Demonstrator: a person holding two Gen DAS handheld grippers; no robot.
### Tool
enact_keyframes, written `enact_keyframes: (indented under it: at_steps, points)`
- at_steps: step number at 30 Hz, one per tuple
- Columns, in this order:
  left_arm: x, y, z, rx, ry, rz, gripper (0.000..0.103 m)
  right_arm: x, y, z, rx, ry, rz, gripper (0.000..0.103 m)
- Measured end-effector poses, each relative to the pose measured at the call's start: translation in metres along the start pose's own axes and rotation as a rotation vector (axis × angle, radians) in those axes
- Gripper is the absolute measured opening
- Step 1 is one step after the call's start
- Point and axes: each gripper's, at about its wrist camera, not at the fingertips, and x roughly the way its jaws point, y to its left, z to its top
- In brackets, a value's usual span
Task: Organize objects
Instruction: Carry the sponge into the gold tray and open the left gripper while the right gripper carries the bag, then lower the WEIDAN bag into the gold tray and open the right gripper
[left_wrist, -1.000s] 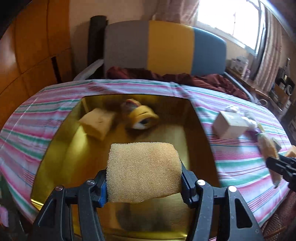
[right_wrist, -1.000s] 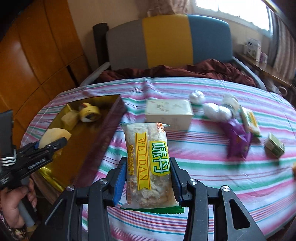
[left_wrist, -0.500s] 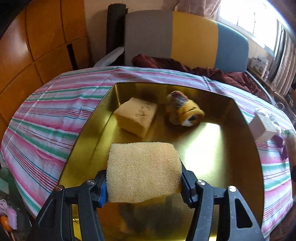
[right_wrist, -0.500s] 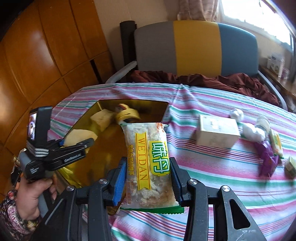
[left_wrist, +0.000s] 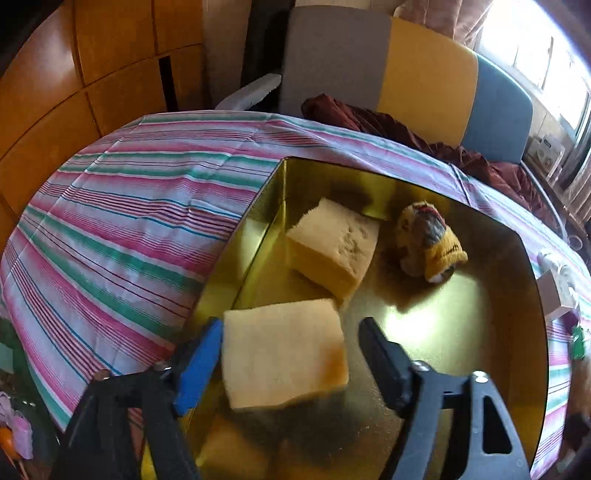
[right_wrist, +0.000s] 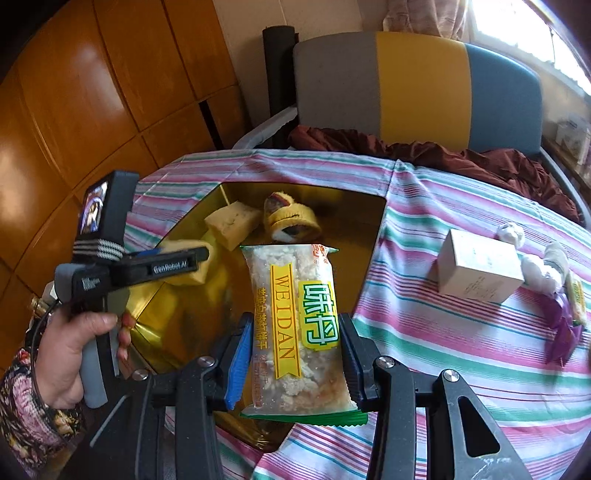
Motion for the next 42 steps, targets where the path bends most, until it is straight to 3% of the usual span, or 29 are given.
enact_keyframes:
  at_steps: [5,12,21,33,42]
  points:
    - [-0.008,0.005,-0.001,-0.032,-0.019,-0.032,0.079,0.008,0.005,0.000,-0.011,0.020,0.008,0.045]
    - [-0.039,0.016,-0.019,-0.096,-0.129,-0.041,0.078,0.019,0.017,0.002,-0.035,0.043,0.015,0.045]
    - [-0.064,0.027,-0.047,-0.160,-0.234,-0.134,0.079,0.054,0.031,0.008,-0.019,0.138,0.014,0.045]
    - [-0.068,0.033,-0.059,-0.187,-0.222,-0.111,0.078,0.115,0.053,0.037,-0.035,0.243,-0.025,0.045]
    - [-0.067,0.044,-0.058,-0.226,-0.219,-0.111,0.078,0.137,0.051,0.070,0.088,0.209,0.033,0.046]
